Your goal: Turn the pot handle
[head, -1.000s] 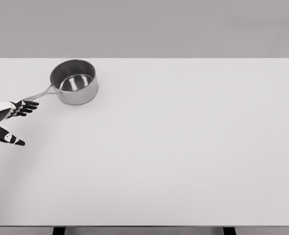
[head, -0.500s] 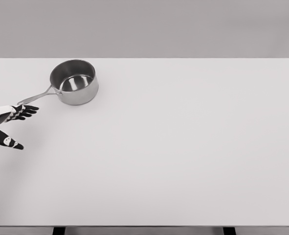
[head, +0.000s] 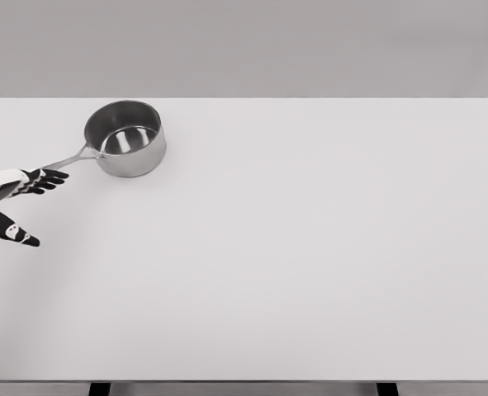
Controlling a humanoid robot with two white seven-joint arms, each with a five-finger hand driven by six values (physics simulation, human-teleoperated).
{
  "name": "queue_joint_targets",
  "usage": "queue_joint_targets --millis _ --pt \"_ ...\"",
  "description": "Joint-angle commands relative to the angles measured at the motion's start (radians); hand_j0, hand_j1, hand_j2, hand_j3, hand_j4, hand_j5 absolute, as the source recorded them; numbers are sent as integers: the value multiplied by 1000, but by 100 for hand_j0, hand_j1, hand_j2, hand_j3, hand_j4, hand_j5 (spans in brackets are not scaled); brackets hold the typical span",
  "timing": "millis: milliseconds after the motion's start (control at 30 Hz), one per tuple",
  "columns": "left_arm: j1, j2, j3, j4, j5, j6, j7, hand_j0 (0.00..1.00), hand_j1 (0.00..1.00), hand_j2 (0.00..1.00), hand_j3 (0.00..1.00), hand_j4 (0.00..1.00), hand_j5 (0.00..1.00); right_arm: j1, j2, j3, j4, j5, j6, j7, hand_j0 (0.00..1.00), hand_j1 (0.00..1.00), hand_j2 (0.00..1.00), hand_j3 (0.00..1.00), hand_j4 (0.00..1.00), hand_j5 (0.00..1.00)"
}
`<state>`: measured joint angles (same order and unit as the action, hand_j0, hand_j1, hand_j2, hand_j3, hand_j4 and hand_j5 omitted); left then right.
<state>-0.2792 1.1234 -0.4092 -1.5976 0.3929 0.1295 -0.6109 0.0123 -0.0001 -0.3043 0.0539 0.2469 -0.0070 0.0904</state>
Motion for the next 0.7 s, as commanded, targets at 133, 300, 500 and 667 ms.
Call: queue_joint_targets --millis 133,300,500,667 --pt "-8 -33 -3 5 -5 1 0 100 100 100 100 100 100 0 0 1 0 0 -1 0 100 100 100 100 100 100" --pt "-69 -96 -45 87 -55 1 0 100 100 100 100 100 100 0 0 1 0 0 -1 0 100 100 100 100 100 100" --pt "-98 -99 -72 143 -57 -1 0 100 100 100 100 100 100 0 0 1 0 0 1 0 100 100 100 100 100 100" --pt "-117 -100 -72 176 -63 -1 0 100 100 100 100 100 100 0 0 1 0 0 1 0 100 100 100 100 100 100"
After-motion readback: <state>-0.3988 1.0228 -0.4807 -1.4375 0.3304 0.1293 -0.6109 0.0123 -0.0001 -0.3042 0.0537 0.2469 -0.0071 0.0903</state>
